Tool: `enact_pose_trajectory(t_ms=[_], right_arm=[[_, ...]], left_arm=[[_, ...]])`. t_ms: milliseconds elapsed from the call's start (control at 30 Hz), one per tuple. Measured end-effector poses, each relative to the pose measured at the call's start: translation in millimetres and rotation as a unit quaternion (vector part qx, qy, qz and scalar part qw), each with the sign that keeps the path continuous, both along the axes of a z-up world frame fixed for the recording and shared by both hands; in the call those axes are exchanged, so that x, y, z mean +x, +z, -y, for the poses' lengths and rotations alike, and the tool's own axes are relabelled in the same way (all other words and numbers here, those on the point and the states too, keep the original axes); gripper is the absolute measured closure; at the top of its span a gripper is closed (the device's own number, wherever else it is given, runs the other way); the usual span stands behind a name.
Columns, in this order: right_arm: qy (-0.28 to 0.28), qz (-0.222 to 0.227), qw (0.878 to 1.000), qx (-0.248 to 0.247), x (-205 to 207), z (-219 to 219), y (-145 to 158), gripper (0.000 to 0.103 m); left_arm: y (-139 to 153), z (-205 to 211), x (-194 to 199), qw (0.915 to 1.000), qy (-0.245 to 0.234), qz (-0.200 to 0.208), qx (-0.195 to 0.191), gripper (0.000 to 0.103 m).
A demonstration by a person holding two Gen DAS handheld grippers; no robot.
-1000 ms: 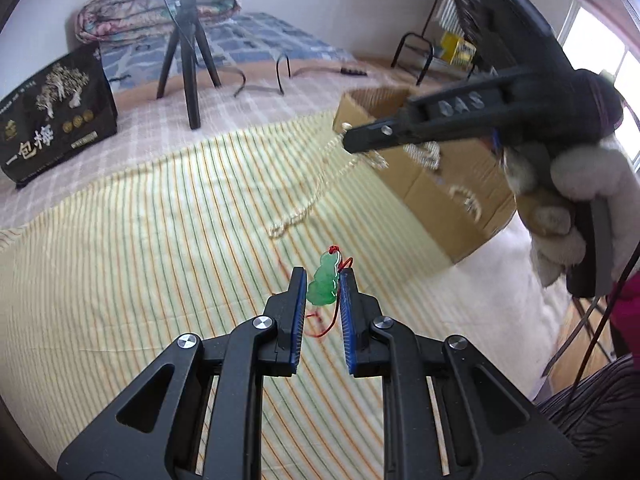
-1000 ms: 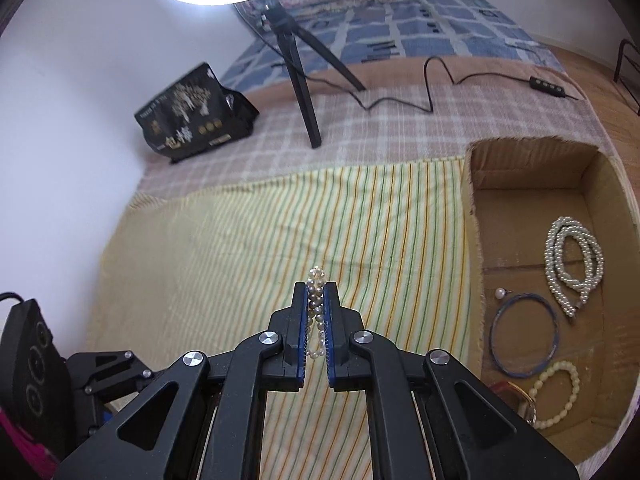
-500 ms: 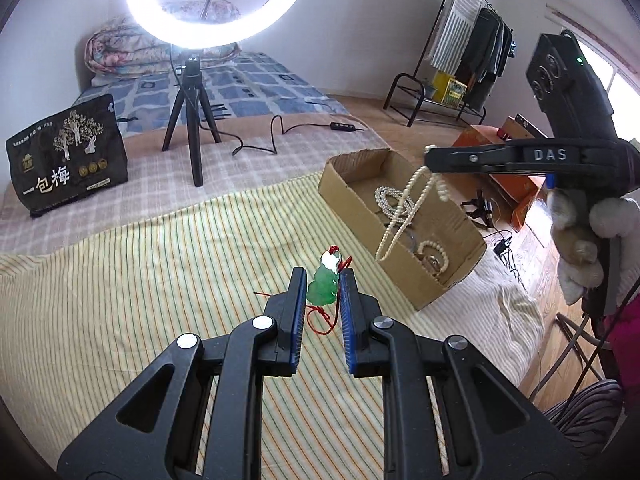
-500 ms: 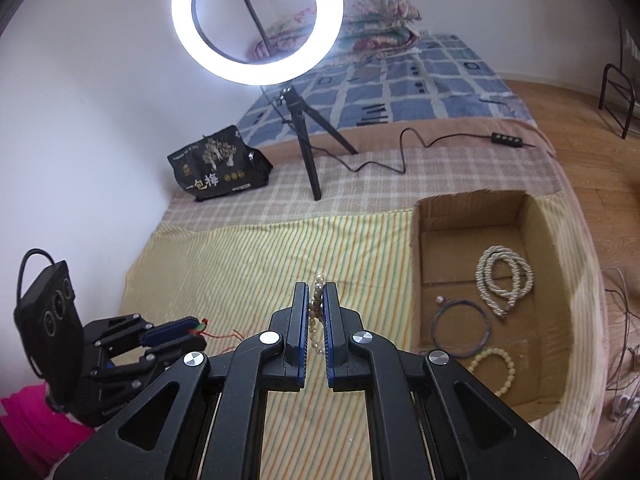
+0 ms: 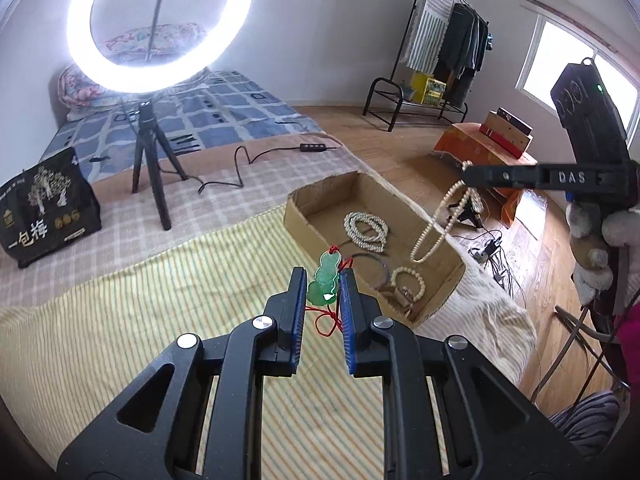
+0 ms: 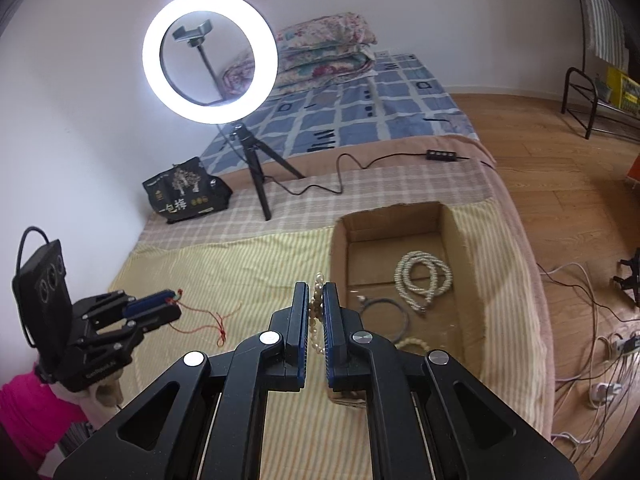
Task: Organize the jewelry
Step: 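Lift and carry the pearl strand and jade pendant over the box with both tools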
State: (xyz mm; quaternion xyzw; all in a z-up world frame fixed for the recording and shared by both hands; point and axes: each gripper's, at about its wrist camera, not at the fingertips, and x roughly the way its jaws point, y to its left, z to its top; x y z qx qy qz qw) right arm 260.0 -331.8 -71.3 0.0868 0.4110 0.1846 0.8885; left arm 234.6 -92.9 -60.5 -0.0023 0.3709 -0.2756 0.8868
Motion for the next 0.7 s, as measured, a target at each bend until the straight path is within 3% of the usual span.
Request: enact_pose_trajectory(t_ms=[333, 700], right_arm=[[-0.028, -0.004, 1.0, -0.013, -5.5, 42.4, -6.9, 0.098], [-0.035, -0.023, 0.999, -0.033, -1.0, 62.9, -26.8, 0.101]], left_arm=[[4.5, 44.6, 44.3, 0.9999, -0.003, 0.014, 0.0, 0.088], [-12.4, 88.8, 92.6, 0.9999, 0.0, 0.005, 0.014, 0.088]])
